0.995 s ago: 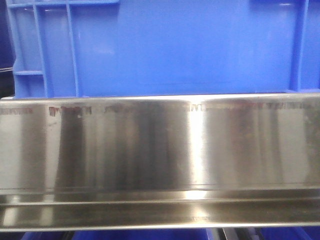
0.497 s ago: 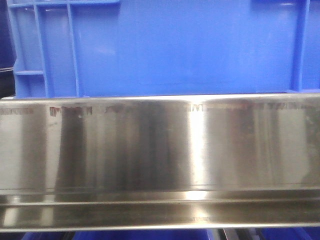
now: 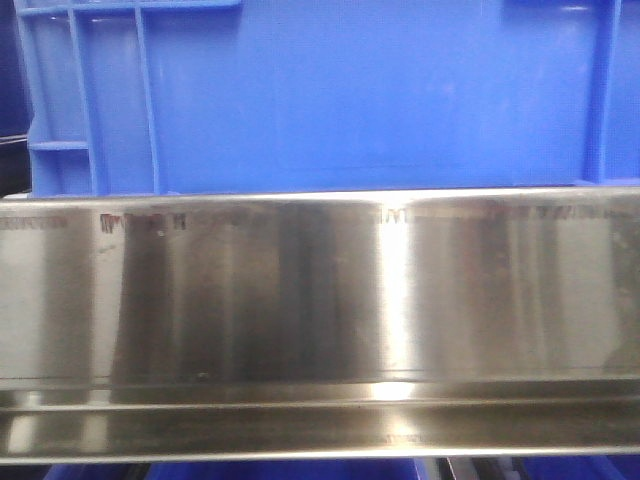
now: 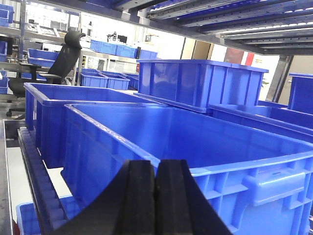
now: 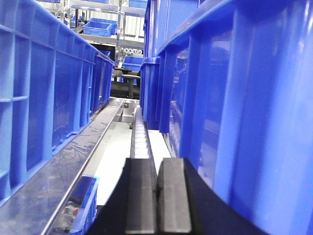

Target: Place cylindrical capacitor in blue bin on shelf

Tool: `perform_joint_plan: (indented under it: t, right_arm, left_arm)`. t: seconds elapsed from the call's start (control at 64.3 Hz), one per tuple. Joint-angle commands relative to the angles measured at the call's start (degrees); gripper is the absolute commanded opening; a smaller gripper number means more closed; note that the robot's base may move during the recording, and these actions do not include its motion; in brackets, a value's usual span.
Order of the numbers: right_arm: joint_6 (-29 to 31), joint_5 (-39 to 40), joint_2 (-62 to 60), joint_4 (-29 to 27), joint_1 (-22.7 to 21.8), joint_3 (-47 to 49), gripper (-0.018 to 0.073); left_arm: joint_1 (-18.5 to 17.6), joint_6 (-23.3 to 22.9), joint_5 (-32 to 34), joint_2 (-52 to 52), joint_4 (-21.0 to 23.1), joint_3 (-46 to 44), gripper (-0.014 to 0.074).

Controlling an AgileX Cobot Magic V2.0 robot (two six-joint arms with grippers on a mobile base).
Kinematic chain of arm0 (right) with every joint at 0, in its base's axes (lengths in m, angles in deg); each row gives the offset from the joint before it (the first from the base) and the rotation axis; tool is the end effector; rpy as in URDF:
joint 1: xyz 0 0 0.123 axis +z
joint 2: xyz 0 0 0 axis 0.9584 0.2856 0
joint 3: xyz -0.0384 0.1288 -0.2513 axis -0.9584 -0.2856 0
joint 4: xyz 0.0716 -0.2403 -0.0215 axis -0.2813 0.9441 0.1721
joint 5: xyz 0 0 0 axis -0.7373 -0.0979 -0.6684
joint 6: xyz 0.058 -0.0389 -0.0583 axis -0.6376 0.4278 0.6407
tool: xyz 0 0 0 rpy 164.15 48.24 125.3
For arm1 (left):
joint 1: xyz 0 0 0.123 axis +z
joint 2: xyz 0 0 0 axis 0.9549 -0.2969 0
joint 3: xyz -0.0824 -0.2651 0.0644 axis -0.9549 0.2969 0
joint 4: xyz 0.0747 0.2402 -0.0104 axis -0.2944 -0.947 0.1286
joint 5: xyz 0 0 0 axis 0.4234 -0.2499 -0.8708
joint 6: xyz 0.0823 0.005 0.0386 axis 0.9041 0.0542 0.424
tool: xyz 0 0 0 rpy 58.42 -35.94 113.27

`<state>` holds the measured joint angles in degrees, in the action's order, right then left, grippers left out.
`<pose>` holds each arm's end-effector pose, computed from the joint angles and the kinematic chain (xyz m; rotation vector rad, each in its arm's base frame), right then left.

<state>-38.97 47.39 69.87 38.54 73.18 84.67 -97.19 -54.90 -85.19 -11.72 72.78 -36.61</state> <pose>0.0562 -0.0004 0.2157 -0.0424 1.4625 -0.0565 0.0570 -0.0295 0.3503 0.2170 1.4482 -0.5139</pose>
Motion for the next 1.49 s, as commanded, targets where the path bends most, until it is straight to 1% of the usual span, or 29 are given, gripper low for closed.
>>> perform_joint_plan:
  t: [0.0, 1.368, 1.399, 1.477]
  right_arm:
    - [-0.21, 0.65, -0.22, -0.19, -0.33, -0.11, -0.0162]
    - [-0.21, 0.65, -0.22, -0.19, -0.33, -0.11, -0.0162]
    - [-0.21, 0.65, -0.22, -0.19, -0.33, -0.11, -0.0162]
    - [-0.21, 0.65, -0.22, -0.19, -0.33, -0.11, -0.0162]
  left_arm:
    - [-0.19, -0.39, 0.82, 0.27, 0.28, 0.03, -0.0111]
    - [-0.19, -0.39, 0.93, 0.27, 0.28, 0.39, -0.0111]
    - [0.07, -0.39, 1.36, 0.36, 0.28, 0.71, -0.0111]
    - [2.12, -0.39, 6.28, 1.36, -0.56, 3.74, -0.0111]
